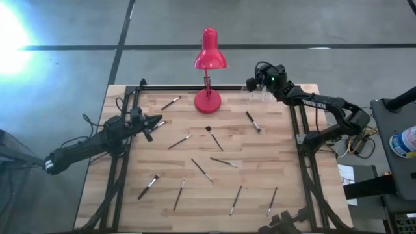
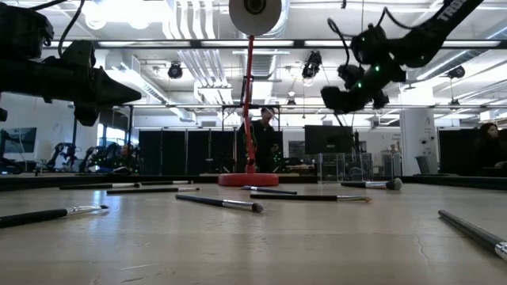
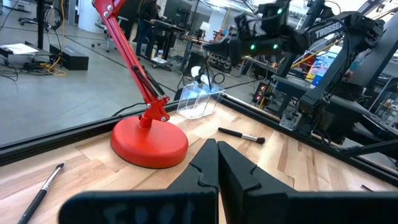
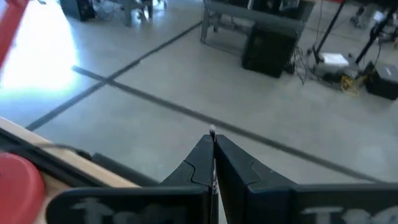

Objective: Sort items
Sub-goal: Put the black eyeshadow brush into the transparent organizer

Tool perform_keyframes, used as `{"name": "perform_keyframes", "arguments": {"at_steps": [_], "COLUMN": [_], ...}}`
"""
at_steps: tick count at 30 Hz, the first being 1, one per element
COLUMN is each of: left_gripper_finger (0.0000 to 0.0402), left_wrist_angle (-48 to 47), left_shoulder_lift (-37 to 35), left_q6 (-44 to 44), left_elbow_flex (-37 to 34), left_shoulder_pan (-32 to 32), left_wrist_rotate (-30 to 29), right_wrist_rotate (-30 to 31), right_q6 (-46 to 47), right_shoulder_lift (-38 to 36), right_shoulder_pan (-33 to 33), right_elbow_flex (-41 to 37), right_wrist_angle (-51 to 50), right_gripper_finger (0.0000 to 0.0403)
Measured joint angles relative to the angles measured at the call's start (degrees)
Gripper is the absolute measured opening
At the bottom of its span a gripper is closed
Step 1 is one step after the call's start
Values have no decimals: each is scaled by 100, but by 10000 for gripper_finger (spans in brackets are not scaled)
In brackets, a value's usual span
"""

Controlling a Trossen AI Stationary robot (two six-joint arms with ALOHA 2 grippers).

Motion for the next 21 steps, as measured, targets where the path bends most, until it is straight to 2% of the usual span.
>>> {"name": "perform_keyframes", "arguments": {"at_steps": [6, 21], "left_gripper_finger": [0, 0], "left_wrist_angle": [0, 0], "left_shoulder_lift": [0, 0], "left_q6": [0, 0], "left_elbow_flex": [0, 0], "left_shoulder_pan": [-1, -1], "left_wrist_rotate": [1, 0], "right_wrist_rotate": [-115, -260], "right_q6": [85, 420], "right_shoulder_lift": [288, 529], "right_shoulder_pan": [-132, -165], "right_elbow_flex": [-414, -596], "right_wrist_angle": [732, 432], "right_gripper_finger": [8, 9]}}
